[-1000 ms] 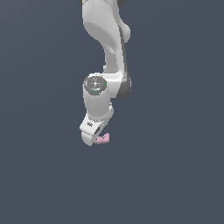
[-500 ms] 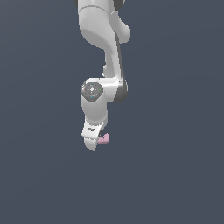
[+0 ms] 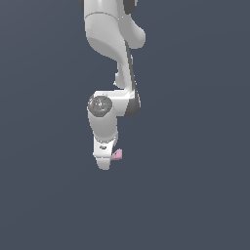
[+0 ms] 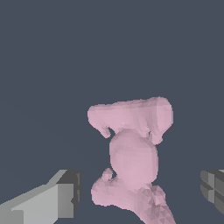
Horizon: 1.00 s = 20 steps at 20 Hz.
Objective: Pick up the object and move it to a goal position.
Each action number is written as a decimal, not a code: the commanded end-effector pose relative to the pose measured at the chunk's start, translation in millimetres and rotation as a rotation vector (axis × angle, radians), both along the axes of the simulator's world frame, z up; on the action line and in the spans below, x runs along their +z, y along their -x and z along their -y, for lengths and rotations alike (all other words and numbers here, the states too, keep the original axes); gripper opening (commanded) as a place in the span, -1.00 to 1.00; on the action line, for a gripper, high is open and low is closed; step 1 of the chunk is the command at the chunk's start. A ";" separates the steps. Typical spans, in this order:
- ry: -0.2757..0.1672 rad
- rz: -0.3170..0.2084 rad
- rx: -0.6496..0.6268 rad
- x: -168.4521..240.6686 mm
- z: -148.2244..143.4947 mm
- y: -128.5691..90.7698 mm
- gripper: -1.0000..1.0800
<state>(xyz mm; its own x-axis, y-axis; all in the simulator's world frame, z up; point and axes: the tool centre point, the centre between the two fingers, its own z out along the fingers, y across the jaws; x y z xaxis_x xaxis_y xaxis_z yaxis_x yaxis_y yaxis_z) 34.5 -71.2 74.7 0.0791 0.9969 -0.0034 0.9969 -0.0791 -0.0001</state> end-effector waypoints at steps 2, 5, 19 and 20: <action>-0.002 0.000 0.034 -2.2 0.9 -0.6 0.92; -0.003 0.000 0.048 -3.2 1.4 -0.8 0.92; -0.003 0.000 0.051 -43.7 1.0 0.5 0.92; -0.003 0.000 0.051 -47.3 1.2 0.5 0.92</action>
<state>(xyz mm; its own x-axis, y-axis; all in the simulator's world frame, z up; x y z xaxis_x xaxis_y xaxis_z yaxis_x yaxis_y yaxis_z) 34.0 -72.4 34.0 0.0292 0.9996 -0.0001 0.9996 -0.0292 -0.0009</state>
